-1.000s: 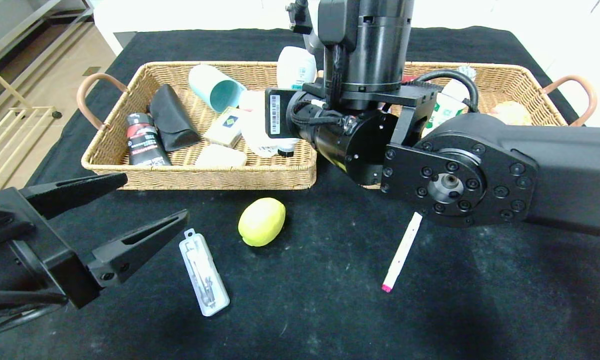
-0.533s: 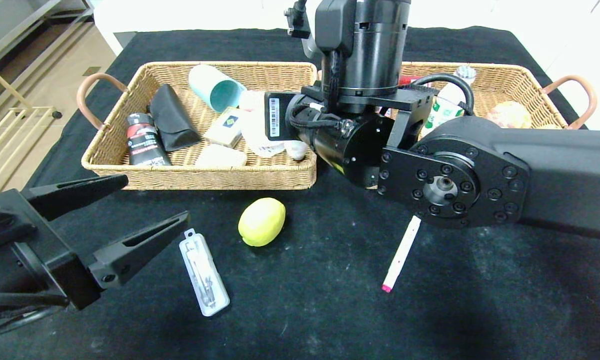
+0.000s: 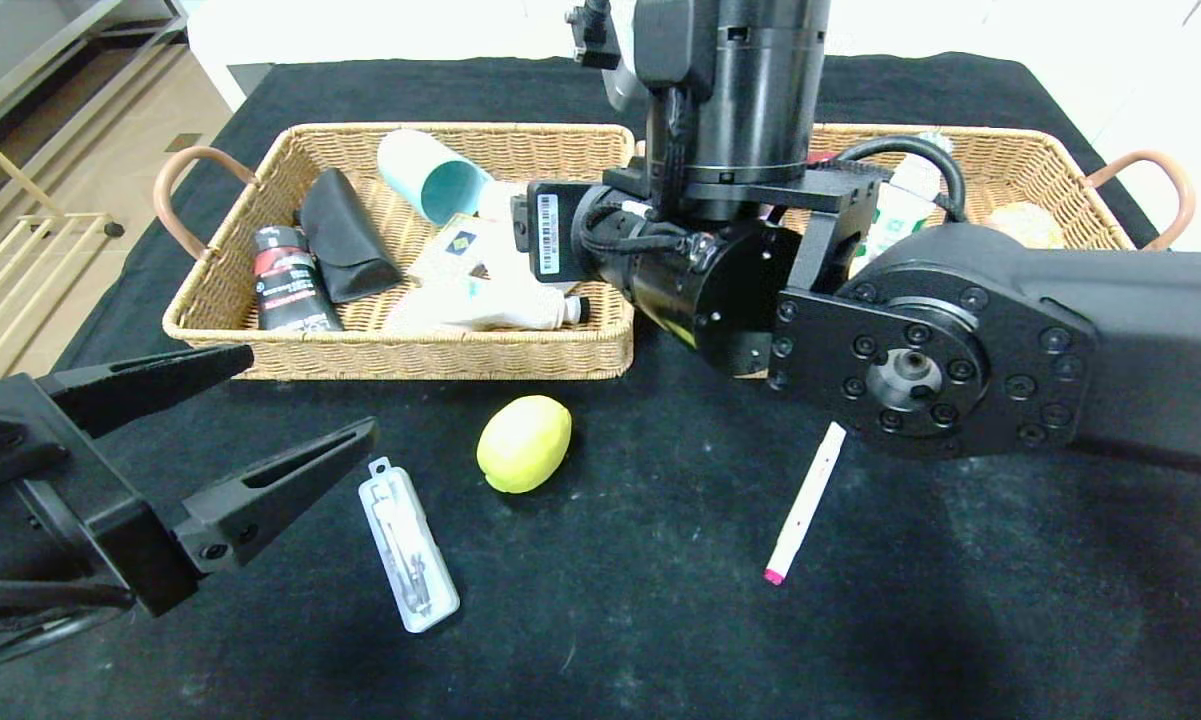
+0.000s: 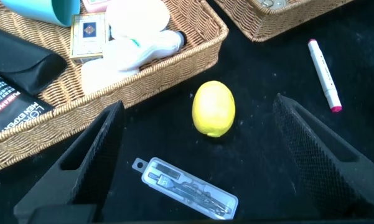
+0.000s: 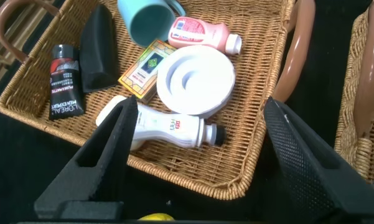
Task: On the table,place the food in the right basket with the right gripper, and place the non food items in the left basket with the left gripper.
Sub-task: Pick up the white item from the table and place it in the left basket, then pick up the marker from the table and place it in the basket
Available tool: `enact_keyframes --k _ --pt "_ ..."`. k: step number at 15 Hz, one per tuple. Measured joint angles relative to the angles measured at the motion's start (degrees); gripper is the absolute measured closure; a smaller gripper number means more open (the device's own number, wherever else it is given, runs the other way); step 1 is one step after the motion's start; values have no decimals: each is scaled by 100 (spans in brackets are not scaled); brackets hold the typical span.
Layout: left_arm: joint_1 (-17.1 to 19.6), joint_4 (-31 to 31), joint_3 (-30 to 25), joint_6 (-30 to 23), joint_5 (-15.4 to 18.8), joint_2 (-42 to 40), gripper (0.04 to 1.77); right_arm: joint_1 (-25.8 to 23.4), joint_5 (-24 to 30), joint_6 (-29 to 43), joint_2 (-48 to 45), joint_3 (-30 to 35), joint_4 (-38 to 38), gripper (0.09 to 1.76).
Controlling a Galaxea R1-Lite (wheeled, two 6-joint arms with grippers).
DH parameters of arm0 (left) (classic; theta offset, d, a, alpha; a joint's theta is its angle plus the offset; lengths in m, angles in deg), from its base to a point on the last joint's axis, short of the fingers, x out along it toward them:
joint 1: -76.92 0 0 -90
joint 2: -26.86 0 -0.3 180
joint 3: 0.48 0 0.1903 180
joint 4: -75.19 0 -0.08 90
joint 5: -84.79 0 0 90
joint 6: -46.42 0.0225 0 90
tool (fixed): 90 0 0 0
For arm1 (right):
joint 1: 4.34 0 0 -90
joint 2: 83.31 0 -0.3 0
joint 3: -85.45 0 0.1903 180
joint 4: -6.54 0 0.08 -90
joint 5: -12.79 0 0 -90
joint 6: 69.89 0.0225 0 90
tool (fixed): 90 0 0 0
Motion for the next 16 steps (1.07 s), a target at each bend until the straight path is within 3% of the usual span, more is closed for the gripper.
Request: enact_keyframes --k 6,12,16 --pt "5 0 11 2 1 -22 9 46 -212 -66 -723 1012 -553 24" --pt "0 11 24 5 0 -72 9 -12 -772 -6 -1530 2015 -1090 19" --pt "0 11 37 6 9 -123 9 -80 -1025 689 -1919 2338 -2066 17"
